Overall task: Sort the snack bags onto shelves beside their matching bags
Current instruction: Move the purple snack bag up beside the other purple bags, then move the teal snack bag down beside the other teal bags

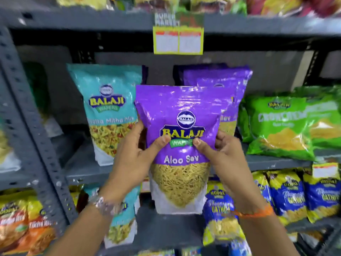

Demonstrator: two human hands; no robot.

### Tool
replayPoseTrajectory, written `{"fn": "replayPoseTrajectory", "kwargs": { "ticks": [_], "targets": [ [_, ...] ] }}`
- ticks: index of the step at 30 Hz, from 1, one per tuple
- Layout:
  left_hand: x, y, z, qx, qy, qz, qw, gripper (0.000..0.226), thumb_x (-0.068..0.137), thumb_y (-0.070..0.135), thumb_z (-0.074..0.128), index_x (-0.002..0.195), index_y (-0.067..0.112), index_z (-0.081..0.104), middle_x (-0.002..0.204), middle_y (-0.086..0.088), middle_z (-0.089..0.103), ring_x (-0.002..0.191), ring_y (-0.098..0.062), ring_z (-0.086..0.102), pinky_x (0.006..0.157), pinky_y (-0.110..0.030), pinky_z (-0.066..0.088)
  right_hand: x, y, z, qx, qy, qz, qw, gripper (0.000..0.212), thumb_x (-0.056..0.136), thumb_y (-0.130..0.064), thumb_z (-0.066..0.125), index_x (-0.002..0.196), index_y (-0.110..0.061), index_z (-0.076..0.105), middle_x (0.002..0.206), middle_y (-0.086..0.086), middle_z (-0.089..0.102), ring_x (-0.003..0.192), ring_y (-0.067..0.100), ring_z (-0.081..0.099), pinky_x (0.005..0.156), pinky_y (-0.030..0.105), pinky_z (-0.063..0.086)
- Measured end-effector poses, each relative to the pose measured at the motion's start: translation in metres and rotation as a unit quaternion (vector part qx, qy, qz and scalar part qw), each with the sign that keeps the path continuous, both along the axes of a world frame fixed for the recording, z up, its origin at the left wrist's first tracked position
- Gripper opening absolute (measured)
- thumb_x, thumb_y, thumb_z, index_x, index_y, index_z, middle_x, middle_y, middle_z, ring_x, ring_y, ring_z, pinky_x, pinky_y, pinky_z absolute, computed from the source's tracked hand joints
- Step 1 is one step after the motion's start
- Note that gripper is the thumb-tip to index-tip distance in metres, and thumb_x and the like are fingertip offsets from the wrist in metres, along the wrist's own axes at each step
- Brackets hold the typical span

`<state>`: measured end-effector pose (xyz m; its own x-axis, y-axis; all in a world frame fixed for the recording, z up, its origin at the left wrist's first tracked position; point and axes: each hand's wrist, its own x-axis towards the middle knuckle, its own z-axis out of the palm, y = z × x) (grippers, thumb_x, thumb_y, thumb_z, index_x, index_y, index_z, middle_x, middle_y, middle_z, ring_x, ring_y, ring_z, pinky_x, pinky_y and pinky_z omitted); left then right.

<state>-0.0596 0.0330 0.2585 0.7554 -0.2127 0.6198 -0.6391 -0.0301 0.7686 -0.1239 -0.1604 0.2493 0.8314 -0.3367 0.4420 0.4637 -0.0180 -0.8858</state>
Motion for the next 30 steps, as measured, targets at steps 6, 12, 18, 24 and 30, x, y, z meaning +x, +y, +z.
{"fn": "replayPoseTrajectory", "kwargs": {
  "ticks": [6,12,18,24,30],
  "targets": [
    [0.063,-0.008,0.045,-0.014,0.022,0.019,0.999,0.037,0.071,0.053,0.072,0.106,0.043,0.067,0.108,0.007,0.079,0.100,-0.017,0.076,0.092,-0.053,0.060,0.063,0.009,0.048,-0.016,-0.028,-0.032,0.999,0.025,0.086,0.003,0.071,0.110,-0.001,0.067,0.097,0.012,0.078,0.085,0.020,0.075,0.083,0.038,0.064],
    [0.095,-0.017,0.062,-0.001,0.008,0.038,0.999,0.045,0.074,0.049,0.070,0.116,0.034,0.063,0.114,0.004,0.077,0.100,-0.020,0.076,0.091,-0.053,0.060,0.100,0.004,0.059,-0.035,-0.042,-0.086,0.995,0.013,0.083,-0.006,0.076,0.092,-0.013,0.069,0.101,0.013,0.079,0.101,0.037,0.075,0.093,0.058,0.059],
    [0.108,-0.020,0.051,0.073,0.035,0.085,0.993,0.031,0.081,0.033,0.076,0.105,0.016,0.064,0.108,-0.008,0.078,0.094,-0.026,0.075,0.085,-0.047,0.062,0.114,0.008,0.028,-0.079,0.004,-0.151,0.985,0.030,0.073,-0.036,0.078,0.095,-0.019,0.067,0.091,0.003,0.080,0.088,0.027,0.076,0.085,0.058,0.060],
    [0.093,-0.008,0.055,0.074,0.025,0.143,0.987,0.046,0.080,0.017,0.082,0.122,0.007,0.067,0.108,-0.006,0.075,0.080,-0.014,0.071,0.084,-0.034,0.061,0.113,0.016,0.026,-0.099,-0.011,-0.184,0.978,0.034,0.081,-0.026,0.080,0.109,-0.015,0.064,0.099,0.004,0.078,0.089,0.023,0.074,0.084,0.052,0.060],
    [0.065,0.047,0.036,-0.016,0.012,0.206,0.978,0.030,0.079,0.007,0.080,0.107,0.015,0.076,0.099,-0.005,0.079,0.084,-0.008,0.075,0.084,-0.031,0.062,0.085,0.032,0.022,-0.136,-0.033,-0.291,0.946,0.066,0.078,-0.018,0.082,0.135,-0.012,0.049,0.126,0.008,0.062,0.114,0.028,0.061,0.102,0.048,0.051]
  ]
}}
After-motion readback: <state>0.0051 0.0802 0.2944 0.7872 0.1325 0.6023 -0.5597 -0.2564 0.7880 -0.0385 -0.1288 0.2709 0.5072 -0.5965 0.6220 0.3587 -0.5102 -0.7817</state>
